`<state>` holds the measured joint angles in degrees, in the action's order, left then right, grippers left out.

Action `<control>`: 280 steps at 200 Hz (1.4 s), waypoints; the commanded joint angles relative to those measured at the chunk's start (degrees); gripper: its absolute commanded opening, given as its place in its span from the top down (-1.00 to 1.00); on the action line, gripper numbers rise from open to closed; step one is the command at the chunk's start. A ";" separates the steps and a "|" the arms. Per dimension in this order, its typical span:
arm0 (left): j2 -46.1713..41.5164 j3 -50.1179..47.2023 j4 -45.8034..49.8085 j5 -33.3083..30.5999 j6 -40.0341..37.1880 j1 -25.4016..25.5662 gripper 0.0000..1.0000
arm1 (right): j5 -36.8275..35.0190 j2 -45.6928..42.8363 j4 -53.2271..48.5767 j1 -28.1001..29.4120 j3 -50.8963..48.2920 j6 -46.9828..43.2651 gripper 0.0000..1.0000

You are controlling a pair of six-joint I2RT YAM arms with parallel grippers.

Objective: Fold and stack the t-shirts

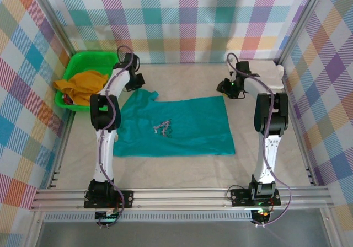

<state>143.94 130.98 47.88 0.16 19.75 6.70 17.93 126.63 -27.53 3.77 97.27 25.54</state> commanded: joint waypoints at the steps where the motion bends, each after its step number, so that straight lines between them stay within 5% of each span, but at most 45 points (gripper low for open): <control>1: -4.09 1.01 -0.38 0.92 -0.88 0.25 1.00 | -1.90 0.51 -3.54 0.24 1.86 -1.20 0.25; 166: -6.87 1.72 4.24 -8.89 -1.38 0.17 1.00 | -4.07 8.69 -10.43 -0.03 10.90 -1.37 0.24; 263: -9.30 -3.43 5.55 -12.41 -1.39 -1.69 1.00 | -4.74 8.48 -8.68 0.26 9.23 -0.27 0.74; 280: -10.21 -4.69 5.38 -12.83 -1.40 -2.23 1.00 | -4.77 7.62 -7.90 0.24 8.55 -0.10 0.97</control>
<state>138.30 127.76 51.64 -10.68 18.59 5.80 12.80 134.02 -36.03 3.44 106.61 24.86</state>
